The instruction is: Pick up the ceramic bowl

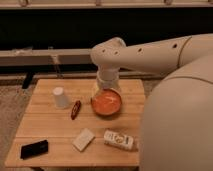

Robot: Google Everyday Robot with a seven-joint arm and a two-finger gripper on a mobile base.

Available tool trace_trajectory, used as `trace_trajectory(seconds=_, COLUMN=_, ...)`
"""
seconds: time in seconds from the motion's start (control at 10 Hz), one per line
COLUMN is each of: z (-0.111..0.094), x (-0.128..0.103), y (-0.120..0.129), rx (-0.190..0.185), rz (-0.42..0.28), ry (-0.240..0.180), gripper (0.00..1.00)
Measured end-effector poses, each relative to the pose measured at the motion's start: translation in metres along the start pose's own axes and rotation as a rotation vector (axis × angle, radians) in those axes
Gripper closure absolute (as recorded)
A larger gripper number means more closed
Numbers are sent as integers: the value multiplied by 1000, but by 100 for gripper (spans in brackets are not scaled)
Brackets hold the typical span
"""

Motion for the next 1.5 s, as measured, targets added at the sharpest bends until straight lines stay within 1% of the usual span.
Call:
trace_trajectory(seconds=1.4, z=0, x=0, y=0, rx=0, rz=0, ry=1, gripper=20)
trace_trajectory(seconds=1.5, z=4, x=0, y=-2, rx=-1, rz=4, ry=3, gripper=20)
